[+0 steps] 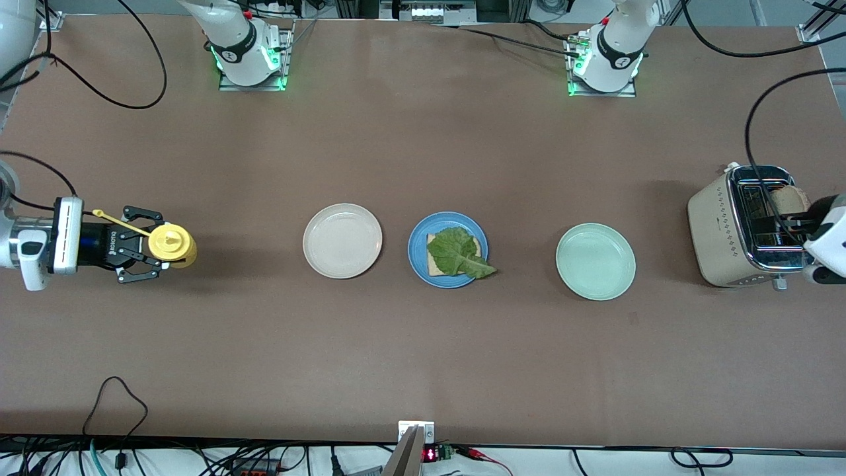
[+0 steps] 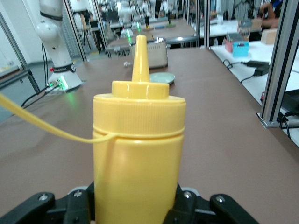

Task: Make sandwich in blue plate with both arms
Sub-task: 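Carry the mustard bottle back and set it down with the right gripper, then grasp the second bread slice in the toaster with the left gripper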

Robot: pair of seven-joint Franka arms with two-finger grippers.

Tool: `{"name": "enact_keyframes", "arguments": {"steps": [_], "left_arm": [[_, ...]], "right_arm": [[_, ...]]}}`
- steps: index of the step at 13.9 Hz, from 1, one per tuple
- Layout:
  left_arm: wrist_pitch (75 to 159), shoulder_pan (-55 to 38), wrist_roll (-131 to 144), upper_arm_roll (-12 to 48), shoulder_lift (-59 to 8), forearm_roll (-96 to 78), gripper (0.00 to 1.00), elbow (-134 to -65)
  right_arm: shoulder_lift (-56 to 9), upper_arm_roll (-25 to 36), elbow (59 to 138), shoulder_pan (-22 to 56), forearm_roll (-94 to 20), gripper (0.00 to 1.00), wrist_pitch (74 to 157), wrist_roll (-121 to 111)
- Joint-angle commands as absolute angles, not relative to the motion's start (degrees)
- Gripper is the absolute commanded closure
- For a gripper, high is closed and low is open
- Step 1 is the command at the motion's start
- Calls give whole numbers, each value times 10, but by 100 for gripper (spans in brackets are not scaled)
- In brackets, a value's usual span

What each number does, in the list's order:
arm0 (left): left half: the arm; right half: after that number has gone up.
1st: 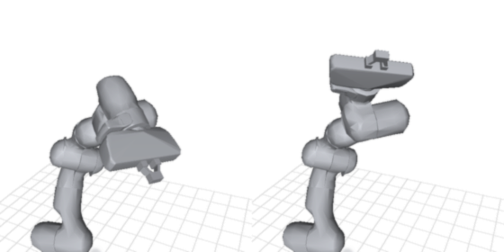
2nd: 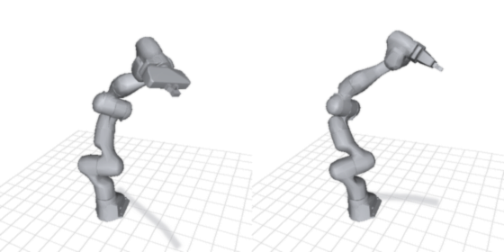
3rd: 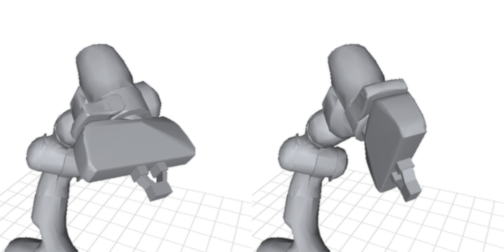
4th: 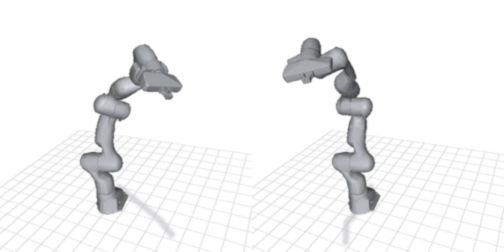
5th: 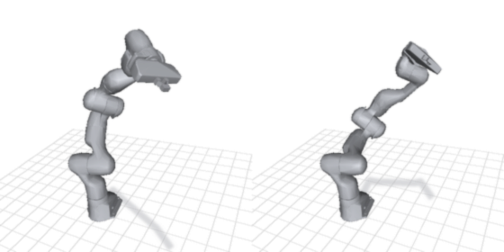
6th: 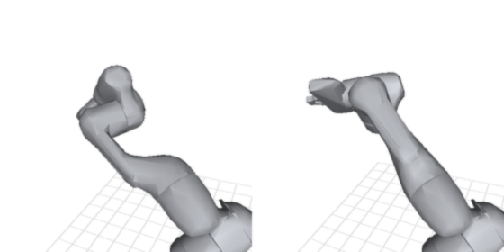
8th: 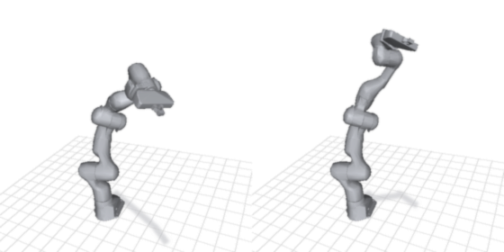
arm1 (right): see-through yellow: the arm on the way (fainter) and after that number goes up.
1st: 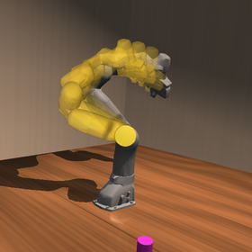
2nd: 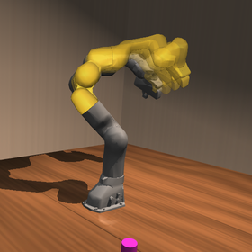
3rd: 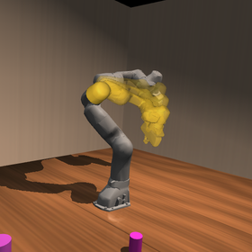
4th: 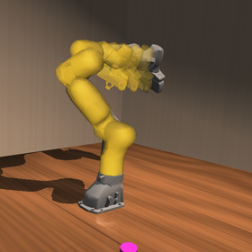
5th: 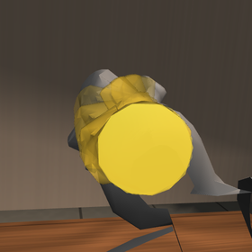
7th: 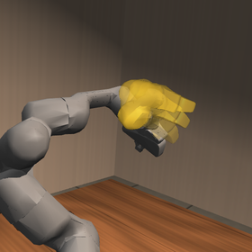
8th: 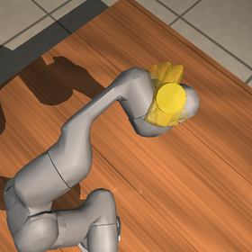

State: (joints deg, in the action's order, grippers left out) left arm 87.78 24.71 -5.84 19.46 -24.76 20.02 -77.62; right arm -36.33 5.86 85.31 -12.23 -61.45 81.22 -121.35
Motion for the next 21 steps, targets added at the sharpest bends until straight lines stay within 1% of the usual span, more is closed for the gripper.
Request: {"name": "enact_keyframes", "arguments": {"steps": [1,3,5,7,8,10,11,12,14,15,16,17,18,20,21], "left_arm": [[932,316,-156,206,-232,207,0,-828],[934,344,-177,209,-232,202,1,-851],[934,365,-216,209,-233,200,1,-873],[939,394,-222,208,-235,156,1,-892],[941,411,-223,209,-236,144,4,-908],[968,426,-231,209,-236,143,17,-932],[984,426,-249,208,-237,143,31,-933],[992,429,-257,208,-239,143,42,-933],[991,430,-258,208,-239,141,76,-939],[988,430,-258,208,-238,141,90,-939],[984,430,-258,209,-237,140,96,-938],[984,430,-258,209,-236,140,99,-938],[982,430,-258,209,-236,140,99,-934],[979,428,-258,210,-231,140,99,-927],[969,425,-258,211,-218,141,99,-926]], "right_arm": [[-424,45,846,-166,-669,64,753,-1281],[-467,45,846,-180,-687,64,737,-1330],[-497,44,846,-185,-689,64,737,-1372],[-524,43,846,-189,-705,64,735,-1407],[-537,43,846,-190,-707,64,731,-1418],[-550,43,846,-192,-708,64,731,-1442],[-558,43,846,-193,-708,64,731,-1450],[-567,43,846,-196,-708,63,731,-1460],[-576,43,846,-197,-708,61,732,-1478],[-577,43,846,-198,-708,57,732,-1480],[-577,43,846,-198,-708,50,732,-1480],[-577,44,846,-199,-708,36,733,-1480],[-577,44,846,-198,-707,27,734,-1482],[-581,44,846,-199,-707,17,733,-1489],[-580,44,846,-202,-704,14,733,-1488]]}}
